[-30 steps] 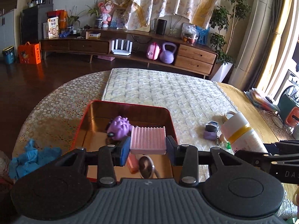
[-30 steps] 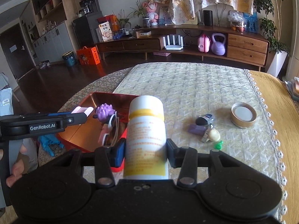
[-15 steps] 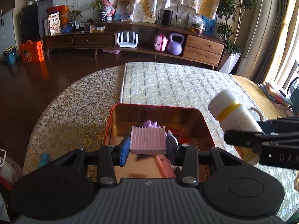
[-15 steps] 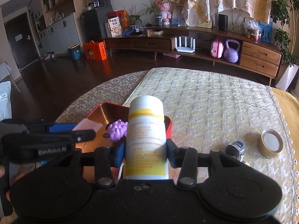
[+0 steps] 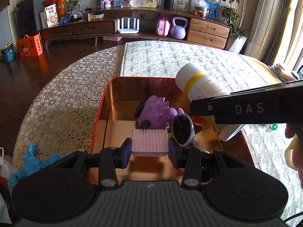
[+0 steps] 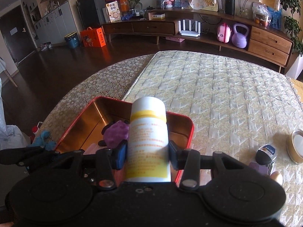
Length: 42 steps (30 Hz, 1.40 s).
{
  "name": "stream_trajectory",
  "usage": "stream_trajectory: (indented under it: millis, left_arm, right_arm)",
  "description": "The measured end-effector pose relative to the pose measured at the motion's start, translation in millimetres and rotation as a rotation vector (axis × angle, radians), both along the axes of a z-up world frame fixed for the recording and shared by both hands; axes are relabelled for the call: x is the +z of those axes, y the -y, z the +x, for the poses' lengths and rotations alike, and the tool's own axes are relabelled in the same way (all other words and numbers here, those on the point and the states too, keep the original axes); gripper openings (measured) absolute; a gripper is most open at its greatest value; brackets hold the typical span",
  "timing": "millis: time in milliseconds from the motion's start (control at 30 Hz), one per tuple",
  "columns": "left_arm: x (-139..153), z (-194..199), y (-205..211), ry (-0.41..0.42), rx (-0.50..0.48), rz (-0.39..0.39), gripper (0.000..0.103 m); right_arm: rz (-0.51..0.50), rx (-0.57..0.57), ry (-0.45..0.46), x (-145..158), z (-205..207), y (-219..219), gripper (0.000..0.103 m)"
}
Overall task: Organize rigid objects
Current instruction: 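Open the left gripper to drop the pink comb while the right releases the bottle into the tin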
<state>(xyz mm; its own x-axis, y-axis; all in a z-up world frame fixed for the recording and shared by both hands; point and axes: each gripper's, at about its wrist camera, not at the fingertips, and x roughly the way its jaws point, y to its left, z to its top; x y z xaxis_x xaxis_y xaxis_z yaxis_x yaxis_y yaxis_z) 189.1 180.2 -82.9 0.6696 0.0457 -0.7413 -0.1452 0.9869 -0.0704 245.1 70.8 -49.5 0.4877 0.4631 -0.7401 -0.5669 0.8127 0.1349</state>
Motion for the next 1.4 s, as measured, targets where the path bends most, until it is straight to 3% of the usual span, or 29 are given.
stream_trajectory:
  millis: [200,533,767,1033,1133,1400]
  left_arm:
    - [-5.9,4.9,0.5,-0.010,0.001,0.030,0.040]
    - [-9.1,13.7,10.1,-0.048,0.002,0.114,0.040]
    - [-9.5,10.3,12.9,-0.064,0.020,0.117,0.042]
    - [2.1,-2.4,17.8,-0.042,0.044,0.106,0.051]
    - [8.6,-8.8,21.0,-0.028,0.052,0.094,0.057]
    - [26.3,-26.6,36.6,0.007,0.040,0.078,0.060]
  right_arm:
    - [-0.040,-0.019,-0.019,-12.6,4.1,-6.4,0.044]
    - [-0.036,0.002,0.009,-4.2,-3.5,-3.1,0.044]
    - [0.009,0.003,-0.020,3.8,-10.8,14.5,0.046]
    - [0.051,0.019,-0.022,18.3,-31.1,30.1,0.052]
    - [0.068,0.023,-0.019,24.2,-38.9,37.8,0.056]
    - [0.114,0.008,-0.010,40.6,-58.4,67.0,0.067]
